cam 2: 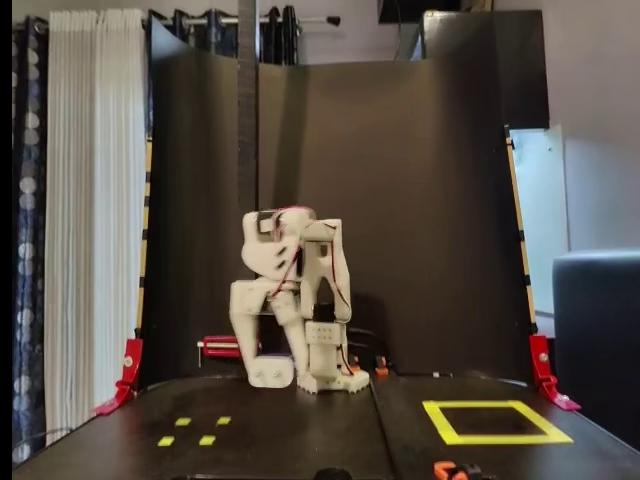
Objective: Grasp a block and put it in the designated area.
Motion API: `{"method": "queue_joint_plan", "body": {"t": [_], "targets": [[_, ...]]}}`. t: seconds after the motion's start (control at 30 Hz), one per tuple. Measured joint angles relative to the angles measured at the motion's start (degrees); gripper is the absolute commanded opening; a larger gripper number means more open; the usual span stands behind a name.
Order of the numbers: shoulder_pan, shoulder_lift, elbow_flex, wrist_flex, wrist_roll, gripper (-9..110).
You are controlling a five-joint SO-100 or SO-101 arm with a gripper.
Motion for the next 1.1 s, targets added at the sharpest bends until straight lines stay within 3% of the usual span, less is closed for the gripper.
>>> {"method": "queue_joint_plan", "body": {"t": [1.1], "targets": [[-45.35, 4.31, 13.71, -4.83, 39.29, 14]]}}
